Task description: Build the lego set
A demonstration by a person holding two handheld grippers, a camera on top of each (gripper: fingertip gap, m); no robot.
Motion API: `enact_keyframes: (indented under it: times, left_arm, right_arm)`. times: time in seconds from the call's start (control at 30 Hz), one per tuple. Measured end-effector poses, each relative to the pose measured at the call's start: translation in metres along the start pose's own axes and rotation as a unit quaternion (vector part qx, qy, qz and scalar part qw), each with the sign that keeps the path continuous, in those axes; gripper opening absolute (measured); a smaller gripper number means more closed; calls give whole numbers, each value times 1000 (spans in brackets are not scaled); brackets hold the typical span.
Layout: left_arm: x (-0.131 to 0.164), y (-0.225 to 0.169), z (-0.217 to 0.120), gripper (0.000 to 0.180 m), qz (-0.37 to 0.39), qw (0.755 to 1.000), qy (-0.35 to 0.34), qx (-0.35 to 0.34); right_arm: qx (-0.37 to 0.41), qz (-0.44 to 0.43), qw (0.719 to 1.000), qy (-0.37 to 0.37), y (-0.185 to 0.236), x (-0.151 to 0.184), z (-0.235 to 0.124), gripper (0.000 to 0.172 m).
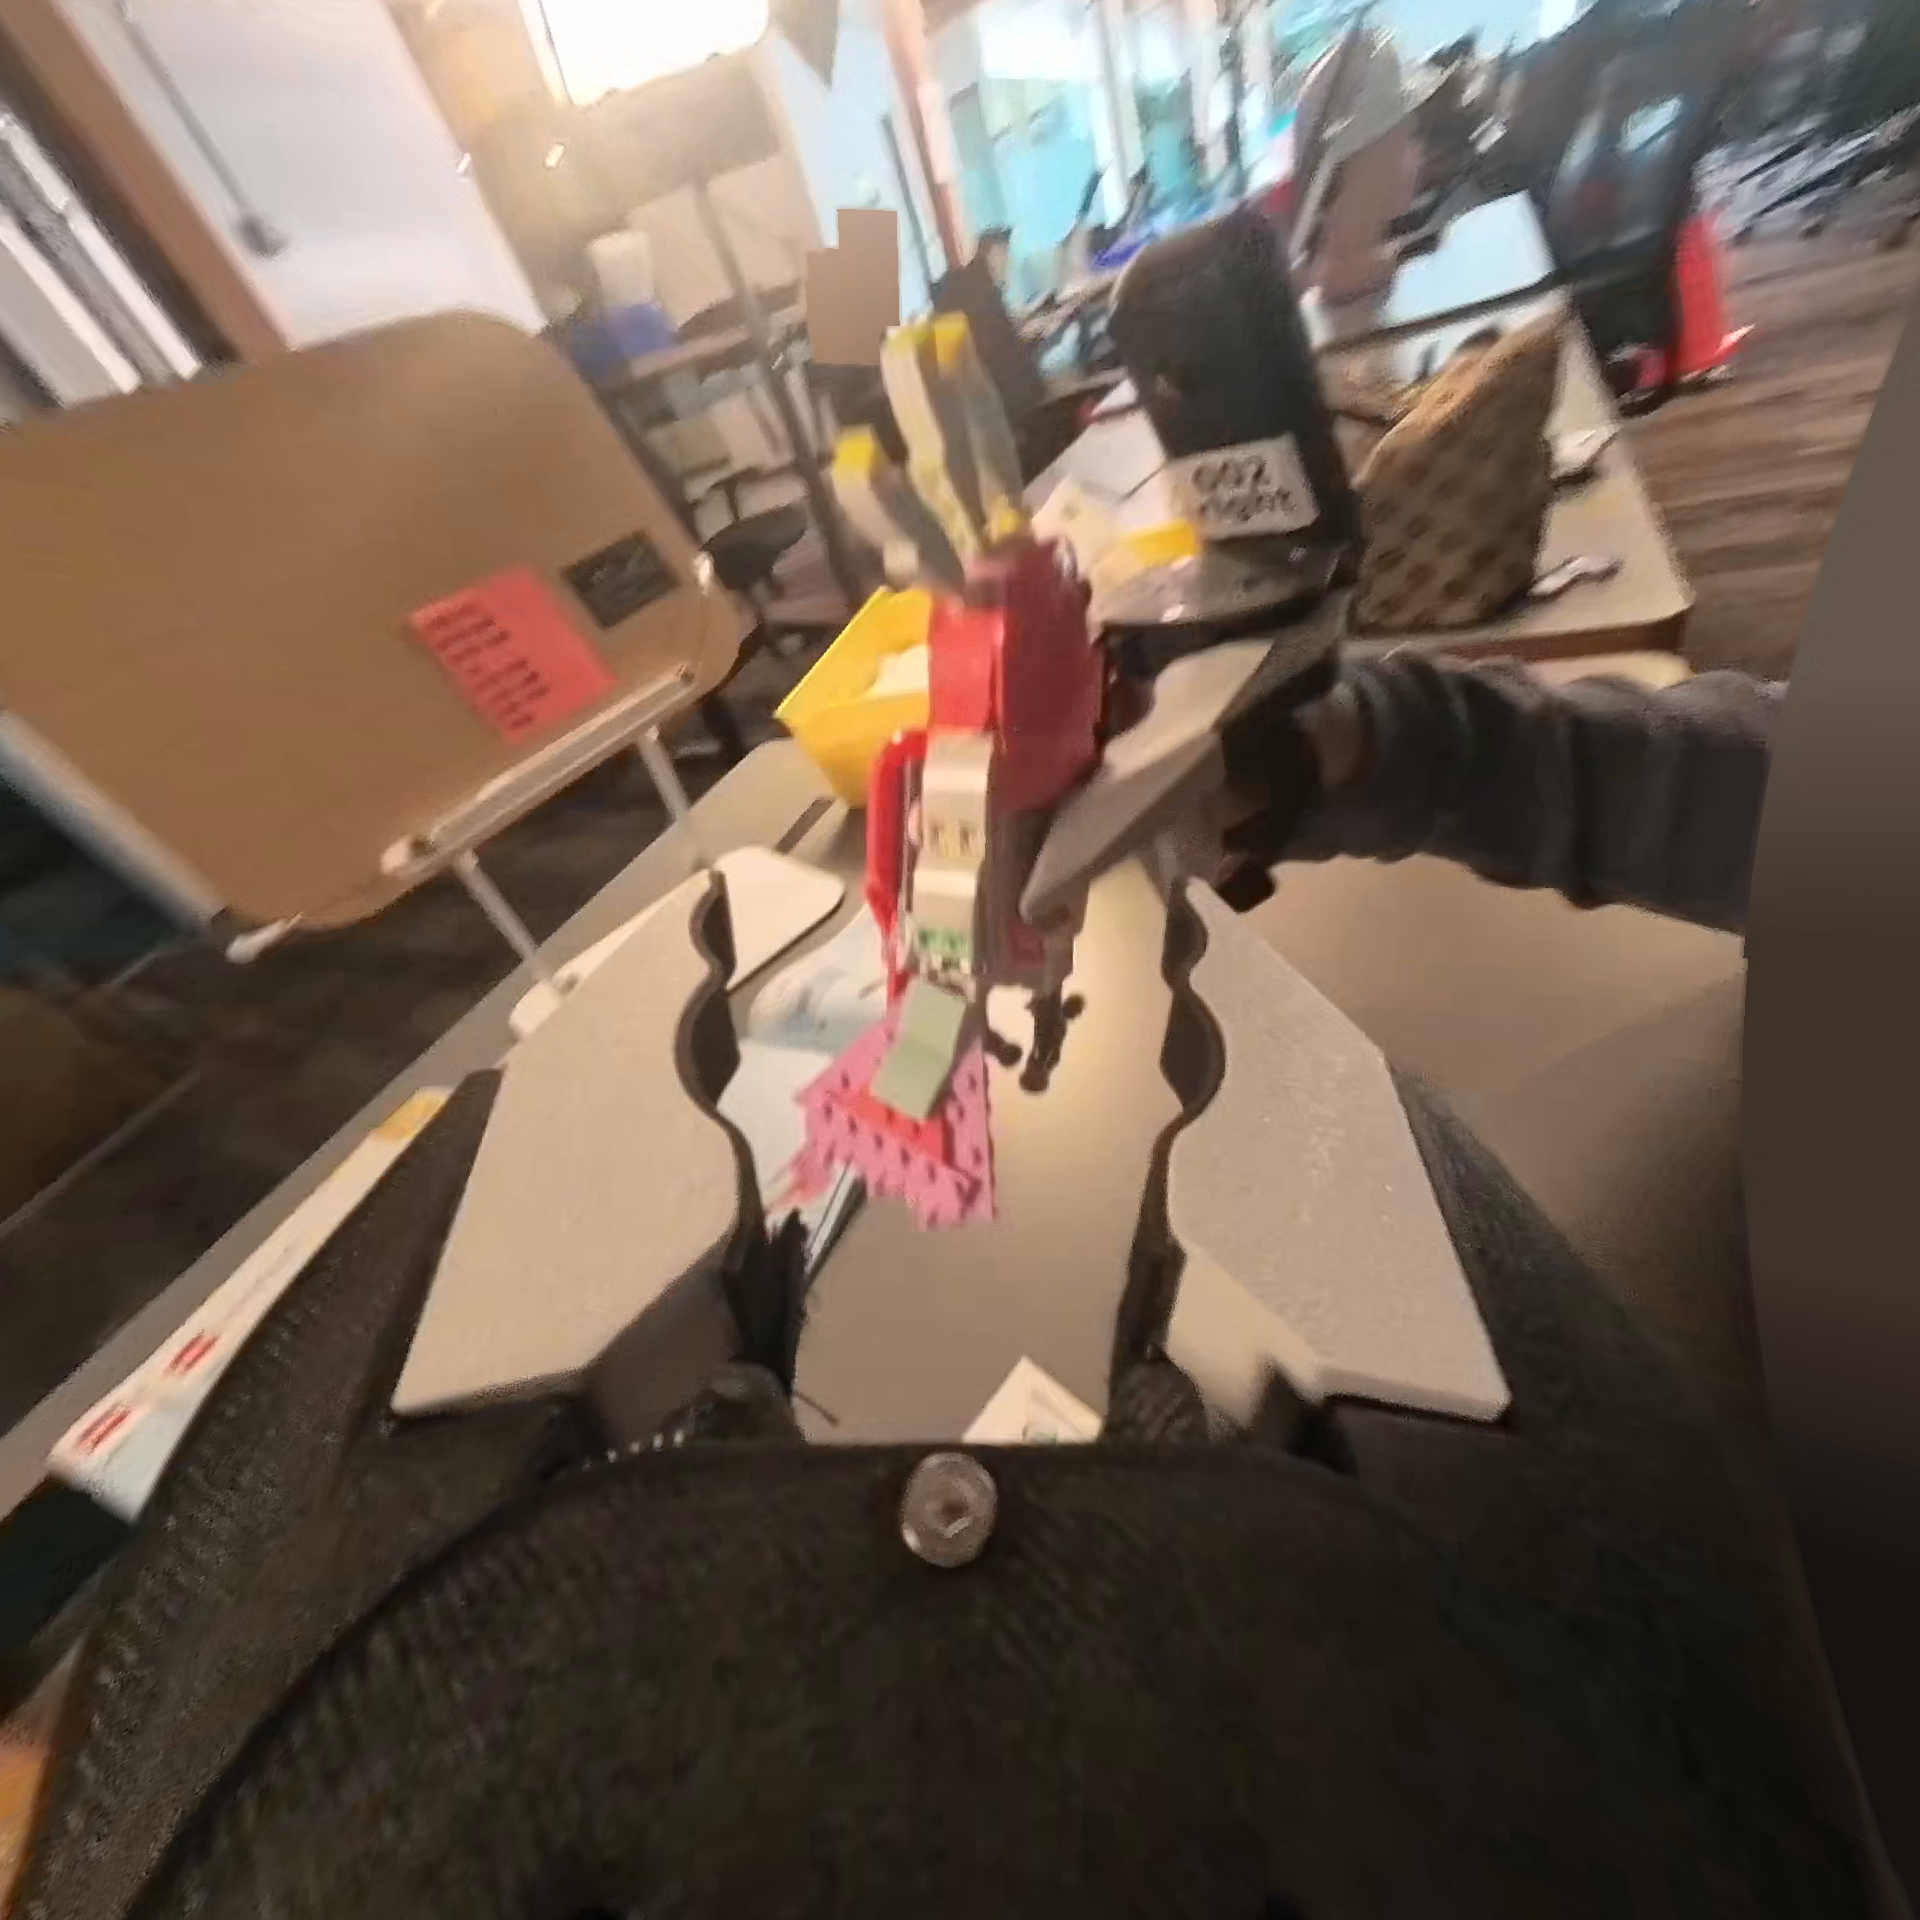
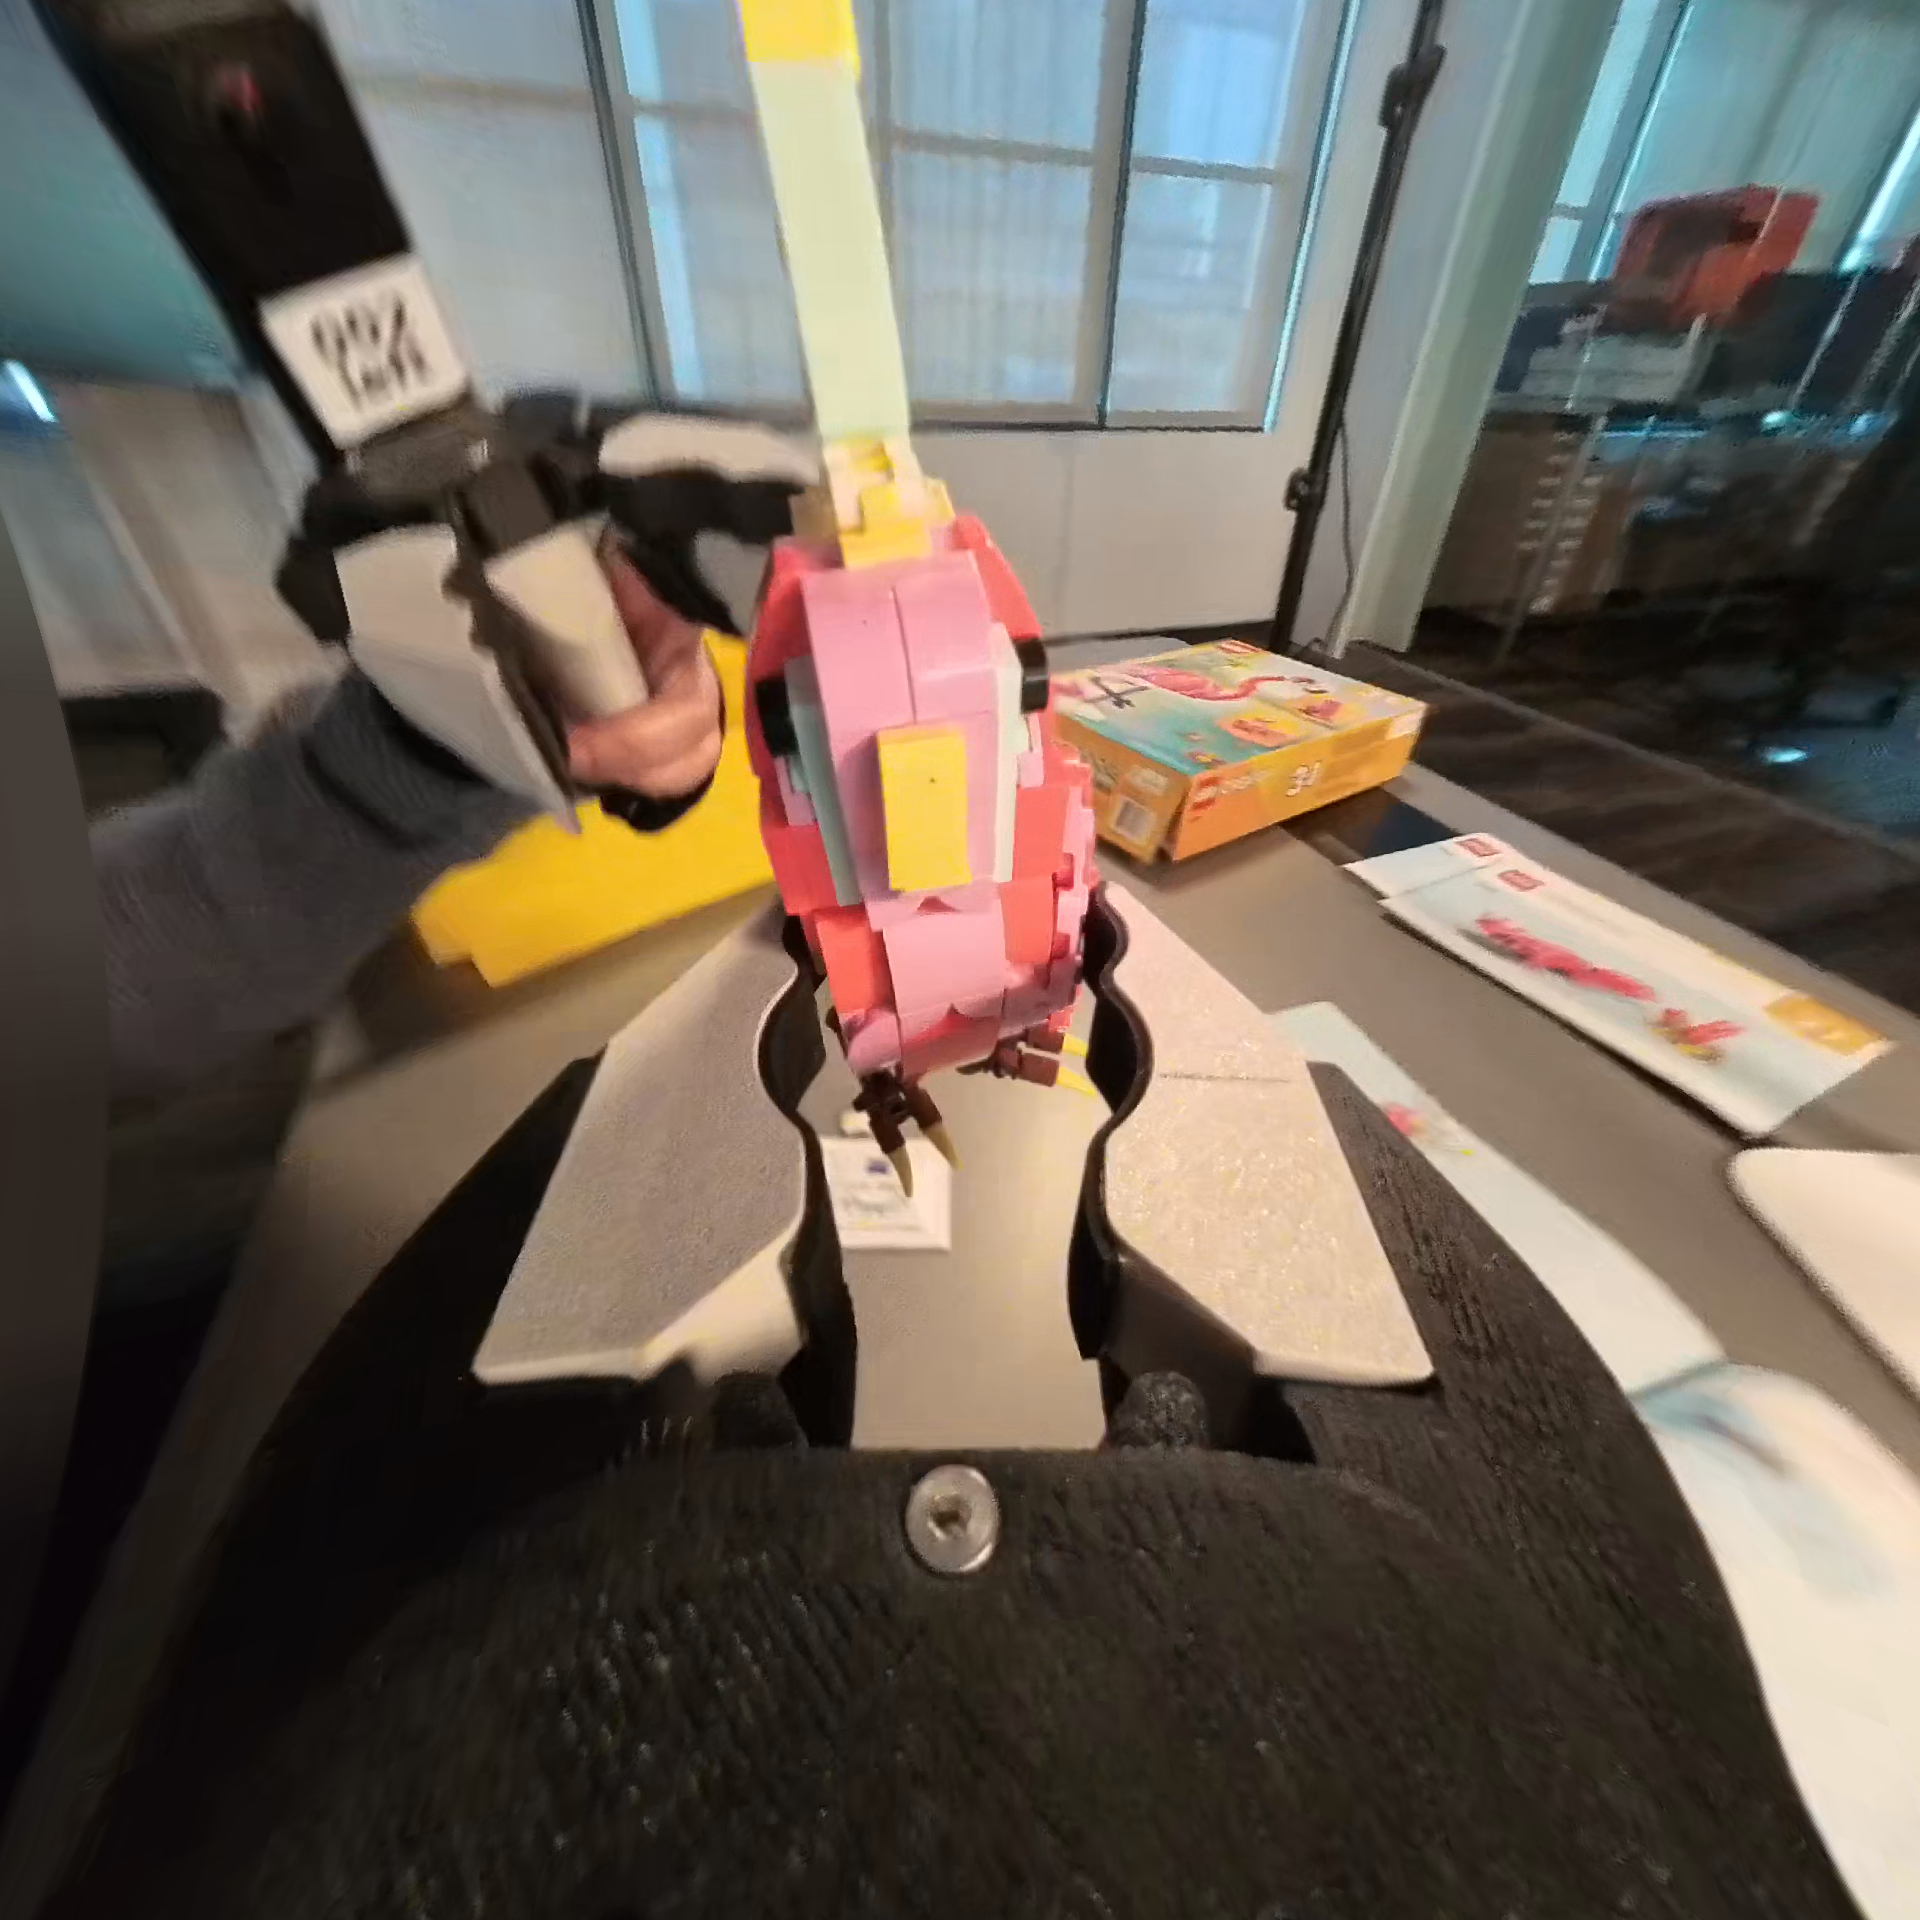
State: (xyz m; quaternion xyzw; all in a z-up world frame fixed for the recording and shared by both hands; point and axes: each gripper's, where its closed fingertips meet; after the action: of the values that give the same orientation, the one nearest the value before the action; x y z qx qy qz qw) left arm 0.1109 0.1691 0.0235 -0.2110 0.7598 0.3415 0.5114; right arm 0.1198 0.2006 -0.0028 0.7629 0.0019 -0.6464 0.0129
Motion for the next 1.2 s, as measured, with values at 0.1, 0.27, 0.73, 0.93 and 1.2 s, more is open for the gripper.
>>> enact_keyframes:
  times: [0.1, 0.27, 0.73, 0.93, 1.2]
  left_arm:
    - [17, 4, 1, 83, 10, 996, 28, -90]
    - [21, 12, -11, 73, -10, 974, -16, -225]
    - [87, 38, -71, 62, -93, 937, 10, -336]
    - [119, 42, -86, 59, -111, 919, 45, -375]
    - [137, 44, -88, 57, -106, 916, 70, -380]
  right_arm:
    - [9, 94, 995, -40, -13, -5, 5, 48]
    - [100, 144, 984, 3, -40, 14, 28, 48]
    - [183, 104, 971, 111, -54, 57, 114, 48]
    - [140, 107, 978, 108, -50, 66, 158, 48]
    - [98, 78, 984, 125, -57, 83, 176, 48]
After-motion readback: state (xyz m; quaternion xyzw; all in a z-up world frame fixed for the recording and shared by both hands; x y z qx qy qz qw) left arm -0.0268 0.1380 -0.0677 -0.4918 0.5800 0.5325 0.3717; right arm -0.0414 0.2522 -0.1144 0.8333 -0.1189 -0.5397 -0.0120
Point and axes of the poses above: each gripper's, where its closed fingertips meet, z out along the fingers, x out of its underside, y = z × x across the jaws, and after that the axes turned 8 degrees about y, right-handed
